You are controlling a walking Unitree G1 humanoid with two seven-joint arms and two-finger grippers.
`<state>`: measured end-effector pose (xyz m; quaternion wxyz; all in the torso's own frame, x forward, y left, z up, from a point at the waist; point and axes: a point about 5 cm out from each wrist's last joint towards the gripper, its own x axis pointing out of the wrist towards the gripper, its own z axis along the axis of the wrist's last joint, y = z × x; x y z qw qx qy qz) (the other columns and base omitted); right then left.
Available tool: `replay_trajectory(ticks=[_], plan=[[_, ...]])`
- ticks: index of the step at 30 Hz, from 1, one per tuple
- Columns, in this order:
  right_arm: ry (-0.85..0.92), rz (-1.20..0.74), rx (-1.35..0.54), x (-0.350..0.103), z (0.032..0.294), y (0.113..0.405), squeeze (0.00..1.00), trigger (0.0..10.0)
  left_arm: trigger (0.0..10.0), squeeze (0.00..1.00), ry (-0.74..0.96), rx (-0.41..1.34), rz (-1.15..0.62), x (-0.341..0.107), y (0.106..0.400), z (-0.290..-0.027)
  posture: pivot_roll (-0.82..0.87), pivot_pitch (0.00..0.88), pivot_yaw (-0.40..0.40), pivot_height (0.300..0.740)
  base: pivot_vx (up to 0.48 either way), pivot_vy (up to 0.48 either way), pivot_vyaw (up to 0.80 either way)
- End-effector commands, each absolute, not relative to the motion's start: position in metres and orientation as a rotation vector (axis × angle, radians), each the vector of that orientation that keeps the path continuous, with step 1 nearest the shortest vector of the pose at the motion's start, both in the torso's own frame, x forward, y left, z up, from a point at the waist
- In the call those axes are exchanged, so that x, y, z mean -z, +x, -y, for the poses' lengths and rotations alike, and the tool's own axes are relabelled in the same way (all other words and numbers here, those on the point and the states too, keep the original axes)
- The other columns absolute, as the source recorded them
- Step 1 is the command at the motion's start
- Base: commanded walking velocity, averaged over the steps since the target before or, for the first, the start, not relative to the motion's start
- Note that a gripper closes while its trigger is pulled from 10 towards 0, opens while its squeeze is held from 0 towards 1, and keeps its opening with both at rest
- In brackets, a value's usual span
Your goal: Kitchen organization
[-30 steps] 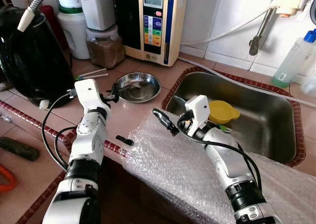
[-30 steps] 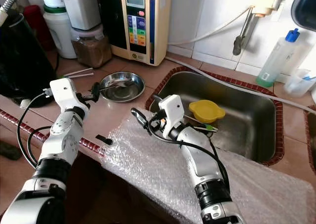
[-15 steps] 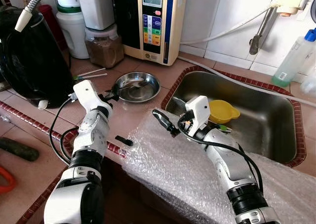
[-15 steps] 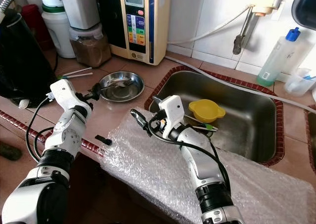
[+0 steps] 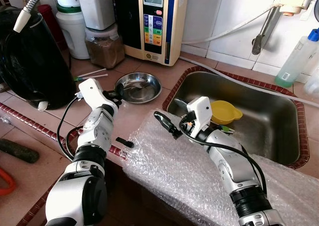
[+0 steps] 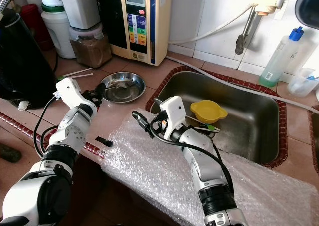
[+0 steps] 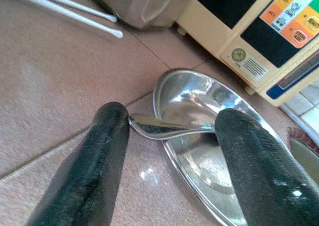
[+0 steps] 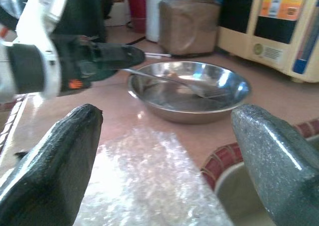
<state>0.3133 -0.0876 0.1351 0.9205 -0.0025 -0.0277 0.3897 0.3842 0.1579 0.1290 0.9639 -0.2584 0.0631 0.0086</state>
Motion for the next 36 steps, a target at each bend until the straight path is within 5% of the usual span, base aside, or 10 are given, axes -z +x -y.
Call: replay_trajectory(ticks=[1, 36], plan=[[-0.002, 0.051, -0.835, -0.136, 0.086, 0.31, 0.63, 10.0, 0.0, 0.0, -0.533, 0.006, -0.123, -0.135, 0.388, -0.154, 0.06, 0.0, 0.054, 0.74, 0.0, 0.0, 0.0], [-0.029, 0.018, -0.871, -0.133, 0.081, 0.309, 0.62, 10.0, 0.0, 0.0, -0.699, -0.198, -0.12, -0.146, 0.389, -0.19, 0.07, 0.0, 0.038, 0.74, 0.0, 0.0, 0.0]])
